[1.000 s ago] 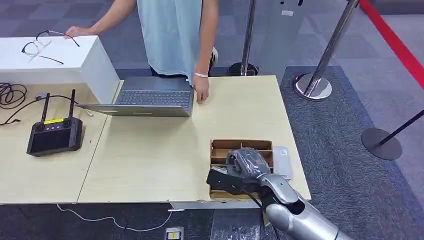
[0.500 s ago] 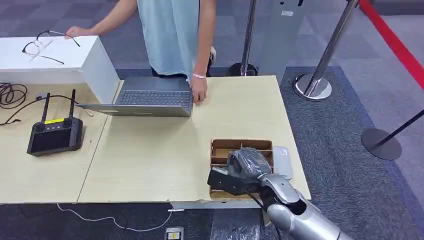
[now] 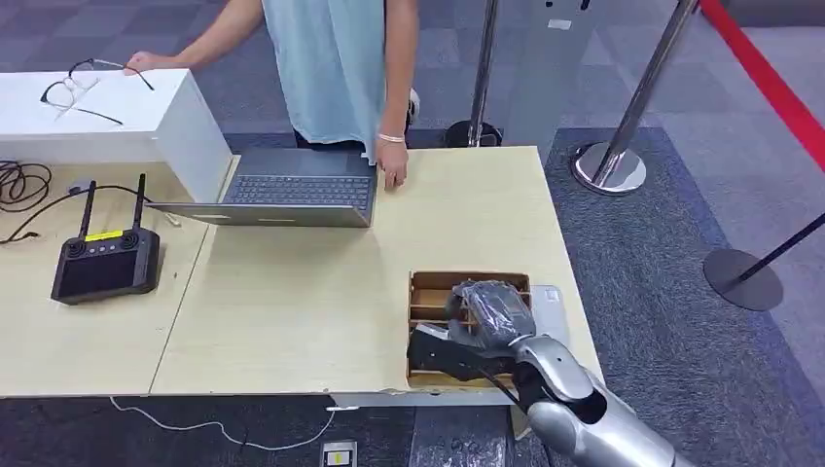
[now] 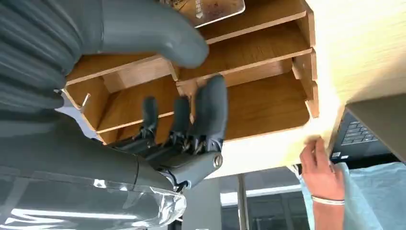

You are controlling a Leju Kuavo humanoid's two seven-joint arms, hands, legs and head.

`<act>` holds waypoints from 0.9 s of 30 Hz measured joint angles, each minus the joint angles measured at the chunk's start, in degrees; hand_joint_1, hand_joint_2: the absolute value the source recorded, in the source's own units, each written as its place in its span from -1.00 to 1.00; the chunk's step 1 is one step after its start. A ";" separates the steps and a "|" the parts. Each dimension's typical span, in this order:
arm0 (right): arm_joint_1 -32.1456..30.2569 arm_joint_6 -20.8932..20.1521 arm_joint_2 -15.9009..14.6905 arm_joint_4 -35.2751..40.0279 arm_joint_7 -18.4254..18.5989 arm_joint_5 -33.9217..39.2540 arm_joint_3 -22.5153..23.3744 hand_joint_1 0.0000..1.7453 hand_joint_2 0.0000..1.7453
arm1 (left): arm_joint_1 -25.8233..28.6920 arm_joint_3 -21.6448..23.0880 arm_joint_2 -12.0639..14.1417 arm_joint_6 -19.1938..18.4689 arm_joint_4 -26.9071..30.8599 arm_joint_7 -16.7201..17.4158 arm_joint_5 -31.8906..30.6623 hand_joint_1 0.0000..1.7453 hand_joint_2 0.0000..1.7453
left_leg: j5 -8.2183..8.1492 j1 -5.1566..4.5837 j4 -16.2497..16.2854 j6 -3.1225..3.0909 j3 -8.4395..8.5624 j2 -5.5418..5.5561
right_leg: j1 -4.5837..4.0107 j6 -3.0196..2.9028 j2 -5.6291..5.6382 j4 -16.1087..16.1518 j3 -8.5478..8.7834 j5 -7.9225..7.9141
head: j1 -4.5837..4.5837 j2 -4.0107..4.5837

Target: Pass the card to the sensor for recognition and then transmit it.

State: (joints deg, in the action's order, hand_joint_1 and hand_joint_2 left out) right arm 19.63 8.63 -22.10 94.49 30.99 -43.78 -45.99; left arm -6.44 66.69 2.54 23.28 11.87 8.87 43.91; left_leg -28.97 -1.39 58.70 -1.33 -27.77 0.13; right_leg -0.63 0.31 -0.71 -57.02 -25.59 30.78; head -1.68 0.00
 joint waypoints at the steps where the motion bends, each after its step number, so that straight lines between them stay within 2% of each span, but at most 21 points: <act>1: -0.16 -0.07 -0.07 0.26 0.04 -0.02 0.07 -0.04 1.00 | 0.00 0.00 0.00 0.00 0.00 0.00 0.04 -1.00 1.00 | 0.00 0.00 0.00 0.00 -0.01 0.00 | 0.00 0.00 0.00 0.00 0.00 0.00 | 0.00 0.00; 9: -1.13 -0.50 -0.39 1.62 0.26 -0.17 0.24 -0.04 1.00 | 0.00 0.00 0.00 -0.04 0.00 0.00 0.39 -1.00 1.00 | 0.00 0.01 0.00 0.00 -0.04 -0.01 | -0.01 0.00 0.00 0.00 -0.01 0.00 | 0.00 0.00; 10: -1.24 -0.44 -0.41 1.64 0.26 -0.17 0.26 0.04 1.00 | -0.01 0.00 0.00 -0.02 0.00 0.00 0.42 -1.00 1.00 | 0.00 0.01 0.00 0.00 -0.03 0.00 | -0.01 0.00 0.00 0.00 -0.02 0.00 | 0.02 0.00; 13: -1.86 0.20 -0.50 2.47 0.24 0.02 0.48 0.10 1.00 | 0.02 -0.02 0.02 0.00 0.00 -0.09 0.59 -1.00 1.00 | 0.00 0.00 0.00 0.00 -0.05 0.00 | 0.00 0.00 0.00 0.00 -0.03 0.00 | 0.00 0.00; 21: -3.86 0.28 -0.98 3.82 0.20 0.02 0.98 0.04 1.00 | 0.02 0.00 0.04 -0.02 0.00 -0.28 0.57 -1.00 1.00 | 0.00 0.00 0.00 0.00 -0.08 0.00 | 0.00 0.00 0.00 0.00 -0.06 0.00 | 0.00 0.00; 22: -4.10 0.28 -1.05 3.82 0.20 0.02 1.05 -0.02 1.00 | 0.02 0.00 0.04 0.00 0.00 -0.39 0.57 -1.00 1.00 | 0.00 0.00 0.00 0.00 -0.08 0.00 | 0.00 0.00 0.00 0.00 -0.05 0.00 | 0.00 0.00; 27: -4.64 0.28 -1.27 3.85 0.20 -0.07 1.22 -0.02 1.00 | 0.01 0.00 0.07 0.00 -0.02 -0.46 0.57 -1.00 1.00 | 0.00 0.00 0.00 0.00 -0.08 0.00 | 0.00 0.00 0.00 0.00 -0.06 0.00 | 0.00 0.00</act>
State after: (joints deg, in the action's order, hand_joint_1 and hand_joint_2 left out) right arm 14.99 8.92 -23.36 98.33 31.19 -43.84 -44.76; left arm -6.42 66.69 2.60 23.28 11.85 8.41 44.48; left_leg -28.97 -1.39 58.70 -1.33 -27.86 0.13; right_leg -0.63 0.31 -0.71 -57.02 -25.65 30.78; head -1.68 0.00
